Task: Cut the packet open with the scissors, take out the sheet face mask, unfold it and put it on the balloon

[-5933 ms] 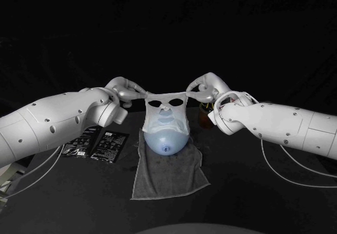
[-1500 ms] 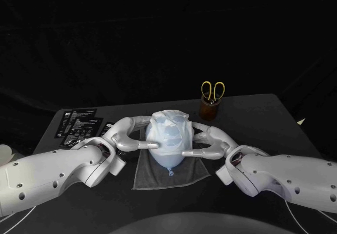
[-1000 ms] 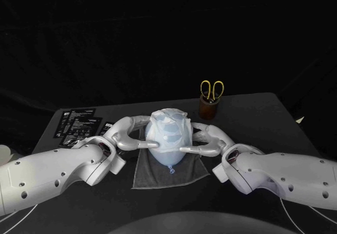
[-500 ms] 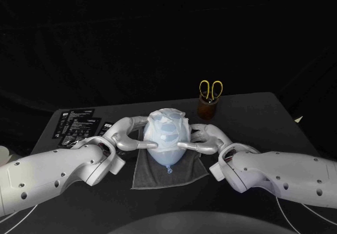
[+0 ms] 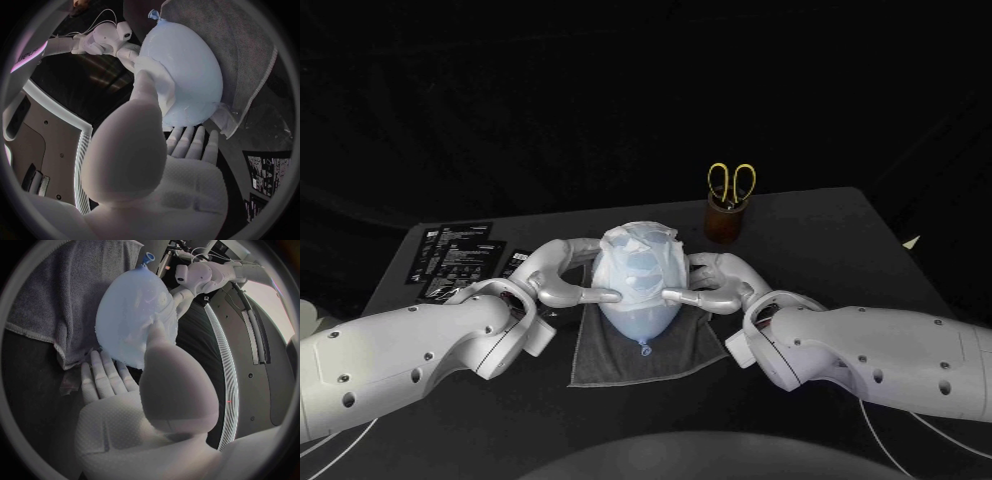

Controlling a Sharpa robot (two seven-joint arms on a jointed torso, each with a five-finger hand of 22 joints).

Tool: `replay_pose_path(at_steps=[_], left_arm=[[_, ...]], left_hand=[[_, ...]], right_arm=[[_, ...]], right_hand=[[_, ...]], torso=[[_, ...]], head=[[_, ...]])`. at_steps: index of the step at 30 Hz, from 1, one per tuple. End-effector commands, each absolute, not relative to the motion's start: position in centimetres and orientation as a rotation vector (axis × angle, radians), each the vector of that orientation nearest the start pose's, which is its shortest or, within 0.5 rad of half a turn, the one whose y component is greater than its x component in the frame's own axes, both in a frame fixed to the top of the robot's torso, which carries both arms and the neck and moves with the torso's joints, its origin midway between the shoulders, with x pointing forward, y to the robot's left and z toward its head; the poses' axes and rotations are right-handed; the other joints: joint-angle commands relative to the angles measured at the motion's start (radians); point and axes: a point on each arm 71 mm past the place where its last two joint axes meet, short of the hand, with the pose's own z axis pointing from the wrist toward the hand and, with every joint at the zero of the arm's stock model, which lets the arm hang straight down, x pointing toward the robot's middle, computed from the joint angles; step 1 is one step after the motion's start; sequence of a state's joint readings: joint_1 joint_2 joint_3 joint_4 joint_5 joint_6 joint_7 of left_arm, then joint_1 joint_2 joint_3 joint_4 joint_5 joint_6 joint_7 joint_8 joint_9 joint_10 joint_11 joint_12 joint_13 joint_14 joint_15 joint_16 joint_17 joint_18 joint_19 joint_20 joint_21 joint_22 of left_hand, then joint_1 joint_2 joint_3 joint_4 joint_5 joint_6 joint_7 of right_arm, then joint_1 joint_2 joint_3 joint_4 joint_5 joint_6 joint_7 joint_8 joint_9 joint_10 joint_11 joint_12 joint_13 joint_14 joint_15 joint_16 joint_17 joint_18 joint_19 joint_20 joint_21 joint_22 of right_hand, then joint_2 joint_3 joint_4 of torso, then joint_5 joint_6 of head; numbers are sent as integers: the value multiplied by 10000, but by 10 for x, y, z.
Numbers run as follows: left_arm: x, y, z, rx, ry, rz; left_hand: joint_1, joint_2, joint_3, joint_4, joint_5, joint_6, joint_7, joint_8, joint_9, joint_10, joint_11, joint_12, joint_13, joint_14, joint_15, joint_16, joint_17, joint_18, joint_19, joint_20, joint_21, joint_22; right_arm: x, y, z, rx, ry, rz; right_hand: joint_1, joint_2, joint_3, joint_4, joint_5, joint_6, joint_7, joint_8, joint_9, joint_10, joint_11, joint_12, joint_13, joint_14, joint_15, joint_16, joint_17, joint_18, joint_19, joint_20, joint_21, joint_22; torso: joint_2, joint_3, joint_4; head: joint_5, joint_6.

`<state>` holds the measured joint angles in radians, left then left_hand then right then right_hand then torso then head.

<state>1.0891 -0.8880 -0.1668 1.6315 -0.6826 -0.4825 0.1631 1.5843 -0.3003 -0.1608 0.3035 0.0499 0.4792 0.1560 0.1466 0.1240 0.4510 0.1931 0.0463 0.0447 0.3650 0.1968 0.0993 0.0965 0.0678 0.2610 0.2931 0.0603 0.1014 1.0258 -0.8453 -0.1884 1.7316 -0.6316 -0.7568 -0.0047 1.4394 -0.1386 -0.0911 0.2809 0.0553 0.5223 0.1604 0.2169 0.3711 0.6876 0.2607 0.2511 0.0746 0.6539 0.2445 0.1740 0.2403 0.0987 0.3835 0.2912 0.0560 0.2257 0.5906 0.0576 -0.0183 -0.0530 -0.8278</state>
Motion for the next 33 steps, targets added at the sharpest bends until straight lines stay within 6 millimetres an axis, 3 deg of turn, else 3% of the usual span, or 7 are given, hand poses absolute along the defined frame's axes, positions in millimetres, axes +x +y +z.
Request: replay_pose_path(at_steps=[1, 3, 9, 22, 33], left_arm=[[421, 195, -264, -5928, 18084, -11222], [421, 195, -264, -5953, 18098, -11221], [421, 196, -265, -6015, 18128, -11173], [422, 200, -266, -6130, 18211, -11042], [424, 203, -267, -6214, 18220, -10988]], left_hand=[[30, 14, 55, -16, 37, 92, 768, 77, 22, 102, 34, 10, 18, 64, 12, 27, 13, -12, 77, -19, 4, 12], [24, 18, 60, -16, 37, 106, 778, 84, 27, 122, 44, 12, 19, 87, 13, 32, 18, -8, 86, -20, 7, 14], [19, 26, 78, -17, 38, 142, 795, 100, 39, 159, 61, 15, 21, 118, 13, 39, 24, -2, 102, -22, 12, 17], [68, 64, 170, -20, 38, 202, 822, 134, 64, 239, 84, 17, 24, 206, 14, 57, 43, 24, 148, -31, 27, 27], [326, 208, 454, -26, 29, 220, 810, 162, 93, 308, 71, 1, 20, 290, -3, 48, 55, 71, 179, -37, 37, 22]], right_arm=[[385, -169, -288, 8009, 18050, 9419], [386, -170, -288, 7990, 17969, 9363], [388, -172, -288, 7947, 17778, 9289], [387, -175, -287, 7783, 17736, 9374], [386, -186, -286, 7703, 17721, 9069]], right_hand=[[439, 206, 190, -158, -38, 245, 1387, 276, 185, 141, -38, 157, 16, 109, -63, 154, 27, 169, 170, -2, 90, 60], [875, 411, 322, -472, -63, 461, 1382, 642, 304, 453, -93, 450, 61, 310, -139, 407, 80, 235, 537, -5, 189, 210], [1415, 694, 424, -1053, -64, 609, 1356, 1137, 439, 798, -166, 803, 72, 555, -233, 756, 129, 323, 859, -6, 275, 306], [1536, 729, 237, -1502, -66, 371, 1354, 1384, 453, 671, -156, 857, -20, 425, -222, 868, 79, 327, 1006, -3, 301, 323], [2430, 1441, 701, -2640, -67, 312, 1314, 1901, 439, 858, -221, 1059, -78, 547, -293, 1193, 19, 391, 1357, -7, 398, 374]], torso=[[-2, -6, -1], [-3, -5, 1], [-3, 1, -1], [3, 2, -6], [-1, -3, -6]], head=[[-11, -32], [-16, -44], [-17, -65], [-30, -87], [-49, -115]])
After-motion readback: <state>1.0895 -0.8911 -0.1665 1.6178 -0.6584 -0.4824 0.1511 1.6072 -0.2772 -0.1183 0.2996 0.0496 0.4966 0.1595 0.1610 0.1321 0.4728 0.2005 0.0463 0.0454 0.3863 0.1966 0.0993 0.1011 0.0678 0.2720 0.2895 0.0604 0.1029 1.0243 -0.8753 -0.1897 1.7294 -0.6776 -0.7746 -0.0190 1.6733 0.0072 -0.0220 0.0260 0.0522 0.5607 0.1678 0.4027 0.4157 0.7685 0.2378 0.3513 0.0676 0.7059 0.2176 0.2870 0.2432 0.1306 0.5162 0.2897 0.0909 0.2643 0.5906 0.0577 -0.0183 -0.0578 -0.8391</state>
